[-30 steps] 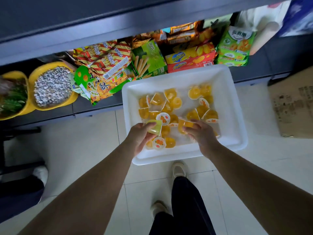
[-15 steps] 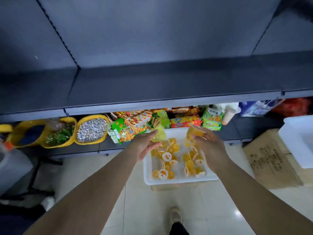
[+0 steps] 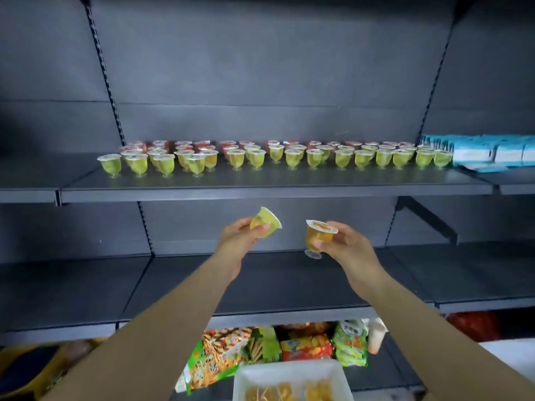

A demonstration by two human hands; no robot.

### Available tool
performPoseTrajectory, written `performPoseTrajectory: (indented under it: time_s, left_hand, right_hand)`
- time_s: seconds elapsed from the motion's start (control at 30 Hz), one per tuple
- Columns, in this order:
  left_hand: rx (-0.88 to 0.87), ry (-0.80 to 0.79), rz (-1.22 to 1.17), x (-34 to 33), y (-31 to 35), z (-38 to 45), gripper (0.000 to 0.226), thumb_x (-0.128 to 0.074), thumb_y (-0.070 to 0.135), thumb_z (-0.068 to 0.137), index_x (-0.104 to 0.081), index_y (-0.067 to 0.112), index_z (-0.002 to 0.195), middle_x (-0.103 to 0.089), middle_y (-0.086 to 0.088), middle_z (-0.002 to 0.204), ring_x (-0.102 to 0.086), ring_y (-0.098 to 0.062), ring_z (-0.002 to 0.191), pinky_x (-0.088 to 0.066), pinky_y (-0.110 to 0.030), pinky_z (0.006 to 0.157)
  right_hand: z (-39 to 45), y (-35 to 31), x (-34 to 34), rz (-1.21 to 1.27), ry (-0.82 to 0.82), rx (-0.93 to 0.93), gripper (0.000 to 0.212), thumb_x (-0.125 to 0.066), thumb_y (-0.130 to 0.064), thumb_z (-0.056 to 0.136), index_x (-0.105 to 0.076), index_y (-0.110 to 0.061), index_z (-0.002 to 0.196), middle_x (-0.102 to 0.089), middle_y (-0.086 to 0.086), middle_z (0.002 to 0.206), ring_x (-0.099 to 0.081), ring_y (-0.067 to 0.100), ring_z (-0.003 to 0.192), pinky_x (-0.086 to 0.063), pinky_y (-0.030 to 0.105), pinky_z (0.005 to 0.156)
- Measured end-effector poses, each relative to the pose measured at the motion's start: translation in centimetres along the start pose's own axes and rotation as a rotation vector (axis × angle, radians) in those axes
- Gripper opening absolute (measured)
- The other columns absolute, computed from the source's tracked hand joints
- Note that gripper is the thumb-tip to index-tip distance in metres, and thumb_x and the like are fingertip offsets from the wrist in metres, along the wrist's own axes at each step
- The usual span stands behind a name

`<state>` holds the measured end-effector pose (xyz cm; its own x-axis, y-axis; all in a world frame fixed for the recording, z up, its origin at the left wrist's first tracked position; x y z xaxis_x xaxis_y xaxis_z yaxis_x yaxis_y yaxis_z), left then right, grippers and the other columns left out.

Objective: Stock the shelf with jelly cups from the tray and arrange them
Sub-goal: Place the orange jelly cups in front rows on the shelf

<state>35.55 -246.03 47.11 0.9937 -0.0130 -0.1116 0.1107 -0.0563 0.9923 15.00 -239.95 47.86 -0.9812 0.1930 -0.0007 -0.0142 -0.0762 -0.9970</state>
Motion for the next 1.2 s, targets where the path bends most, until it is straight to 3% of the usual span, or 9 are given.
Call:
performPoseTrajectory:
  time_s: [0.2,0.33,0.43,0.57,0.7,0.77,0.83,1.0,1.2]
  left_hand:
    - [-0.124,0.131,0.0,-0.5,6.8,6.7,0.03,-0.066,0.015,0.087,-0.062,0.013,0.117,-0.065,0.0,0.106,-0.057,-0.017,0.105,-0.038,-0.031,0.1]
    - [-0.176,0.204,0.047,0.8,9.5,10.8,0.015,-0.062,0.016,0.09,-0.061,0.016,0.105,-0.063,0.001,0.095,-0.055,-0.015,0.091,-0.035,-0.027,0.083]
    - [-0.224,0.278,0.08,2.4,10.2,13.7,0.026,-0.062,0.019,0.09,-0.061,0.009,0.114,-0.063,-0.004,0.104,-0.054,-0.018,0.095,-0.033,-0.026,0.082]
    - [-0.202,0.293,0.185,4.1,9.5,17.5,0.027,-0.062,0.018,0.09,-0.059,0.01,0.116,-0.064,-0.006,0.107,-0.06,-0.021,0.095,-0.043,-0.033,0.085]
    - [-0.194,0.218,0.319,4.5,8.1,21.2,0.025,-0.057,0.009,0.092,-0.052,0.01,0.116,-0.062,-0.005,0.114,-0.063,-0.023,0.1,-0.049,-0.013,0.066]
    - [-0.214,0.197,0.428,4.8,7.4,22.8,0.026,-0.061,0.009,0.089,-0.049,0.018,0.111,-0.061,-0.004,0.117,-0.061,-0.026,0.108,-0.054,-0.028,0.083]
    - [-0.225,0.181,0.509,5.1,7.2,24.3,0.031,-0.063,0.008,0.087,-0.049,0.019,0.113,-0.062,-0.007,0.12,-0.059,-0.027,0.111,-0.047,-0.043,0.098]
    - [-0.258,0.243,0.593,5.5,7.4,26.4,0.037,-0.061,0.009,0.089,-0.05,0.007,0.124,-0.059,-0.008,0.124,-0.053,-0.026,0.119,-0.04,-0.031,0.098]
    - [-0.261,0.283,0.645,5.6,7.2,27.0,0.036,-0.06,0.01,0.09,-0.05,0.005,0.125,-0.058,-0.011,0.127,-0.051,-0.028,0.121,-0.038,-0.033,0.099]
  right_hand:
    - [7.8,-4.9,-1.5,0.016,-0.042,0.104,0.046,-0.074,0.001,0.076,-0.059,-0.016,0.117,-0.066,0.0,0.111,-0.061,0.01,0.101,-0.039,0.024,0.088]
    - [13.9,-6.4,-3.8,0.03,-0.064,0.12,0.048,-0.075,-0.003,0.076,-0.06,-0.017,0.119,-0.067,0.001,0.113,-0.061,0.016,0.107,-0.043,0.03,0.095]
    - [17.9,-6.6,-6.2,0.044,-0.091,0.122,0.046,-0.074,-0.002,0.076,-0.062,-0.015,0.119,-0.068,0.001,0.111,-0.063,0.016,0.104,-0.044,0.032,0.098]
    - [22.0,-5.9,-10.2,0.063,-0.1,0.11,0.041,-0.072,0.002,0.078,-0.06,-0.018,0.112,-0.067,-0.003,0.107,-0.062,0.012,0.1,-0.045,0.018,0.079]
    - [25.7,-4.0,-13.6,-0.002,-0.135,0.086,0.043,-0.07,0.004,0.08,-0.057,-0.02,0.114,-0.064,-0.006,0.108,-0.059,0.01,0.102,-0.046,0.021,0.081]
    - [27.0,-2.7,-14.9,-0.055,-0.143,0.064,0.042,-0.069,0.004,0.08,-0.057,-0.019,0.114,-0.064,-0.004,0.111,-0.059,0.011,0.103,-0.046,0.021,0.082]
    - [28.1,-2.0,-15.7,-0.106,-0.135,0.055,0.041,-0.069,0.002,0.082,-0.057,-0.019,0.115,-0.063,-0.006,0.109,-0.058,0.011,0.105,-0.045,0.019,0.081]
    - [29.9,-2.2,-16.9,-0.18,-0.117,0.055,0.041,-0.067,-0.005,0.085,-0.054,-0.023,0.12,-0.057,-0.013,0.108,-0.052,0.008,0.105,-0.041,0.025,0.092]
    - [30.4,-1.8,-17.1,-0.219,-0.086,0.052,0.043,-0.067,-0.006,0.085,-0.056,-0.02,0.124,-0.058,-0.011,0.111,-0.053,0.01,0.11,-0.04,0.026,0.094]
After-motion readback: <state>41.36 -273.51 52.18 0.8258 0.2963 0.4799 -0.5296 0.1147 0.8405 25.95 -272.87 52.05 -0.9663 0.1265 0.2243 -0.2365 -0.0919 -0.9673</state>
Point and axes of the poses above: each hand's wrist, its own z-axis towards the middle knuckle, its own x-axis out of the back of the hand, y = z × x, the point moved 2 cm from there along z, towards the middle knuckle
